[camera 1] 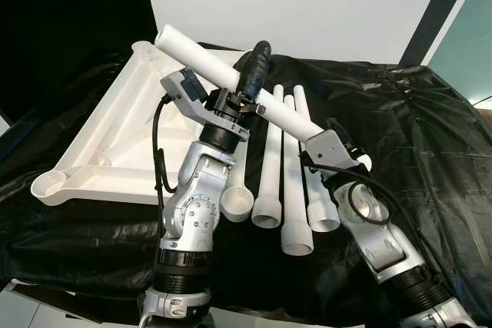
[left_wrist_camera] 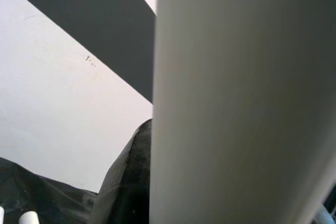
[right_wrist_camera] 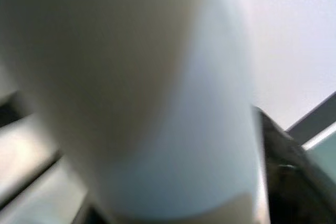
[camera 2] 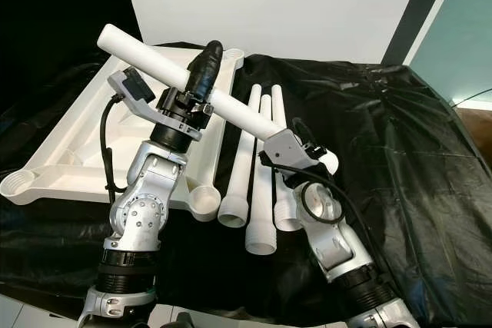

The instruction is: Building children table

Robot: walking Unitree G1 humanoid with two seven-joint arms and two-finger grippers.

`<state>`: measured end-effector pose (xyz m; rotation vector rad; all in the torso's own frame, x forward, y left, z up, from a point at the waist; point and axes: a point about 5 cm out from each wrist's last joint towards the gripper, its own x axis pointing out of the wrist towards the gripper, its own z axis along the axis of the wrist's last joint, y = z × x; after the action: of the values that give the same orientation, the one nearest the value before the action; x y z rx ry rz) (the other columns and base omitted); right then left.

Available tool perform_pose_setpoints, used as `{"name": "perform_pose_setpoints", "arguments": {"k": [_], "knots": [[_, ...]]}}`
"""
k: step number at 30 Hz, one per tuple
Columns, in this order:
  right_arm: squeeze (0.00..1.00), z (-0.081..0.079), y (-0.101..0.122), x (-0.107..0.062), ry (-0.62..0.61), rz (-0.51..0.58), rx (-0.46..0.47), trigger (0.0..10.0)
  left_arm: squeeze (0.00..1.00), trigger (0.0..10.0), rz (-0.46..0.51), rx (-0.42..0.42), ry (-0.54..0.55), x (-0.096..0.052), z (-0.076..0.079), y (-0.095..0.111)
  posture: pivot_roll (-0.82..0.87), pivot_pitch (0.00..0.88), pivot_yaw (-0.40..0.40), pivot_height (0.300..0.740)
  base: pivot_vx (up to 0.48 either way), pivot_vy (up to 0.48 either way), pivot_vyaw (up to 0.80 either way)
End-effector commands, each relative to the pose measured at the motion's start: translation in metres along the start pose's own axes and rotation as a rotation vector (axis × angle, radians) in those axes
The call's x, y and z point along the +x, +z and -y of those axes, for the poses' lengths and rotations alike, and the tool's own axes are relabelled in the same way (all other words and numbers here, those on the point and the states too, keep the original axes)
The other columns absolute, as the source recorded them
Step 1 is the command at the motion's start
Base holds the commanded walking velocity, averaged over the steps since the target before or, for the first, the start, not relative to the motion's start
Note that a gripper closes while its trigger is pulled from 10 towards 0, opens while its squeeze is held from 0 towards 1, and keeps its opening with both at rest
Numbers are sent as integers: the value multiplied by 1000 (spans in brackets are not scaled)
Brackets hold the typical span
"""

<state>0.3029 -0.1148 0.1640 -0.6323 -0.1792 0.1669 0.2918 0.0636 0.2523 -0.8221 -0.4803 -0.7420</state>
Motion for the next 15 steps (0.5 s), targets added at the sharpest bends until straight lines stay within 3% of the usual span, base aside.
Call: {"name": "perform_pose_setpoints", "arguments": {"k": [1, 6, 7, 10, 15], "knots": [[1000, 3, 20, 4, 109, 28, 106, 10000, 0, 0, -31, -53, -132, 4, 15, -9, 192, 0, -36, 740, 0, 0, 0], [1000, 6, 24, 4, 176, 17, 129, 10000, 0, 0, -37, -49, -140, 4, 16, -10, 189, 0, -37, 740, 0, 0, 0], [0, 10, 27, 4, 223, 18, 125, 10000, 0, 0, -39, -50, -142, 4, 17, -11, 186, 0, -38, 740, 0, 0, 0], [0, 21, 36, -1, 382, 10, 107, 10000, 0, 0, -51, -37, -161, 4, 19, -13, 183, 0, -39, 740, 0, 0, 0], [0, 29, 36, -8, 479, -13, 67, 10000, 0, 0, -55, -30, -166, 4, 20, -13, 184, 0, -40, 740, 0, 0, 0]]}}
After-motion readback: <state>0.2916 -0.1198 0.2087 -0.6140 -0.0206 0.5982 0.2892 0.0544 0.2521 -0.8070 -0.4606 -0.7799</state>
